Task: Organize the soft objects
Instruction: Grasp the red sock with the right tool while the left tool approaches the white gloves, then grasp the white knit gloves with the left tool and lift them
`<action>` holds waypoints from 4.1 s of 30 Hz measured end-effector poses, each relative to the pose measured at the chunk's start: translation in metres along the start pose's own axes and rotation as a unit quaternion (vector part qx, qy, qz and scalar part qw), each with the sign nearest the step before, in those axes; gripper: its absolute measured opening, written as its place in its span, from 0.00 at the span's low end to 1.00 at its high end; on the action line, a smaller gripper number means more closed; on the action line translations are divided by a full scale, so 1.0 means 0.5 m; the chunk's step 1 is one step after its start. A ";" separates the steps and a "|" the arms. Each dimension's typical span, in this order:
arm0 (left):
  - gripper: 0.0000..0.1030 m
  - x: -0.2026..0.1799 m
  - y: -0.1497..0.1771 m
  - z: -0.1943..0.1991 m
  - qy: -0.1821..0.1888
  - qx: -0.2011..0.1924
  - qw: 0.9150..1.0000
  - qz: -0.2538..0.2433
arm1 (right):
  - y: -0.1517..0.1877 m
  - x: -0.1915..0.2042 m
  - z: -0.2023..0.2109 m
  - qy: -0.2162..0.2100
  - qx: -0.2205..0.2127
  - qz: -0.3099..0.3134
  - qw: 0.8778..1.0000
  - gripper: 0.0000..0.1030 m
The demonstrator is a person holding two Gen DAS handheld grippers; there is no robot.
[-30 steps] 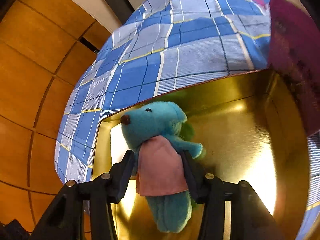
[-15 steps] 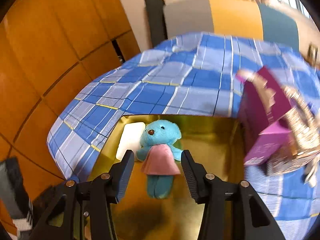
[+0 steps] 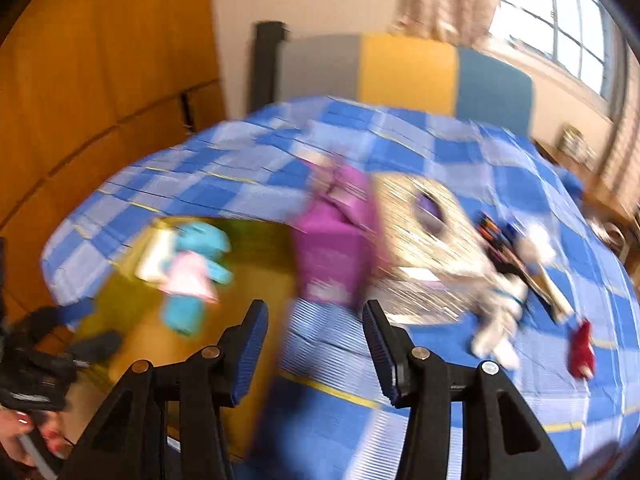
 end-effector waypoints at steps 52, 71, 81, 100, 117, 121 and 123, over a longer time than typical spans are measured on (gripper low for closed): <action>1.00 -0.640 -0.090 -0.379 0.038 0.076 0.966 -0.244 | 0.145 -0.783 -0.051 0.123 0.057 -0.334 0.933 0.25; 0.87 -0.726 -0.063 -0.580 -0.085 0.070 0.930 -0.350 | 0.144 -0.800 -0.035 0.097 0.024 -0.370 0.924 0.25; 0.61 -0.706 -0.059 -0.586 -0.097 0.036 0.940 -0.325 | 0.143 -0.798 -0.035 0.096 0.023 -0.367 0.925 0.25; 0.86 -0.660 -0.067 -0.514 -0.025 0.013 0.972 -0.233 | 0.144 -0.799 -0.035 0.096 0.023 -0.369 0.924 0.25; 0.19 -0.625 -0.047 -0.493 0.028 0.053 0.979 -0.193 | 0.147 -0.803 -0.033 0.095 0.021 -0.377 0.921 0.25; 0.22 -0.616 -0.020 -0.459 0.053 0.065 0.977 -0.196 | 0.148 -0.805 -0.032 0.094 0.020 -0.379 0.920 0.25; 0.43 -0.622 -0.009 -0.459 0.060 0.072 0.976 -0.195 | 0.148 -0.803 -0.032 0.095 0.021 -0.376 0.921 0.25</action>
Point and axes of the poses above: each gripper's, at about its wrist camera, not at the fingertips, and z roughly against the way its jaws point, x to its left, y to its underside, the point moved 2 cm from there along -z, roughly the way its jaws point, and after that the axes turned 2 degrees about -z, right-handed, at the moved point
